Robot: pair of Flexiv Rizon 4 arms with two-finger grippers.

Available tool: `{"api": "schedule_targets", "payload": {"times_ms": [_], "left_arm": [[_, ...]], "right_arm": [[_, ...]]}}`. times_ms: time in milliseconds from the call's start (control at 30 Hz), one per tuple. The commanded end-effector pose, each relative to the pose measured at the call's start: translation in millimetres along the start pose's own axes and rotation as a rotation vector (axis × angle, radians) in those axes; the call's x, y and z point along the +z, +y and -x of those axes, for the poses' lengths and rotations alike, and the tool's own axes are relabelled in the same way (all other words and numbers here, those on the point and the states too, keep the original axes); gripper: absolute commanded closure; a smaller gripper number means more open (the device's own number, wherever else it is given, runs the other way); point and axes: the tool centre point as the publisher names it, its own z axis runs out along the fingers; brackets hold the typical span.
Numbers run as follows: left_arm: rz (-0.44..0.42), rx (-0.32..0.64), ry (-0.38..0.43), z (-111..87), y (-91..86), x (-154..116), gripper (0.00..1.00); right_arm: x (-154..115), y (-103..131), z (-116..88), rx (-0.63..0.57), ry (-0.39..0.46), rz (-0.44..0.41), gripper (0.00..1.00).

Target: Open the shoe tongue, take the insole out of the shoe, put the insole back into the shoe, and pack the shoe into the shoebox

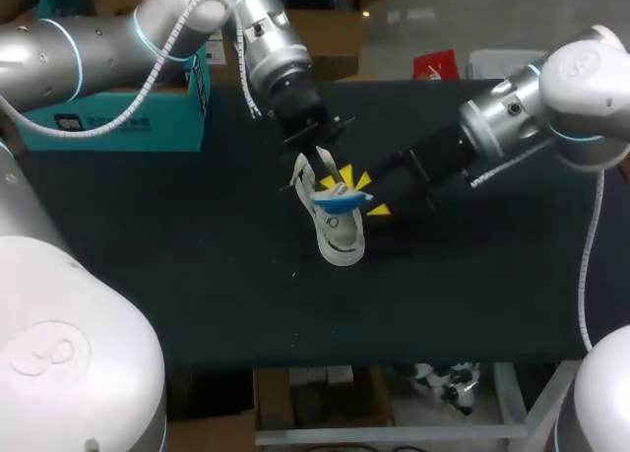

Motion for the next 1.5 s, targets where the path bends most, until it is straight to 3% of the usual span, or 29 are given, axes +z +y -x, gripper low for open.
{"api": "schedule_targets", "payload": {"times_ms": [33, 333, 433, 600, 967, 1100, 1167, 1500], "left_arm": [[0.015, 0.010, -0.011, -1.5, -1.1, 6, 1.00], [0.023, 0.029, -0.011, 2.7, 3.6, 8, 1.00], [0.024, 0.030, -0.013, 2.4, 6.0, 8, 1.00], [0.031, 0.027, -0.014, 2.0, 10.4, 6, 1.00], [0.048, 0.030, -0.016, 5.2, 18.7, 7, 1.00], [0.059, 0.033, -0.013, 7.3, 20.4, 9, 1.00], [0.064, 0.034, -0.015, 8.8, 21.8, 9, 1.00], [0.017, -0.020, 0.017, 10.8, 25.8, 5, 1.00]], "right_arm": [[-1, 3, 7, 0.003, 0.015, -0.021, 0.53], [-1, 7, 7, -0.012, 0.051, -0.044, 0.68], [-2, 9, 5, -0.019, 0.056, -0.051, 0.81], [-2, 11, 0, -0.033, 0.061, -0.063, 0.83], [-3, 12, -3, -0.044, 0.074, -0.084, 0.73], [-3, 12, -4, -0.047, 0.078, -0.089, 0.85], [-3, 12, -4, -0.050, 0.081, -0.092, 1.00], [-4, 9, -1, -0.051, 0.089, -0.081, 1.00]]}}
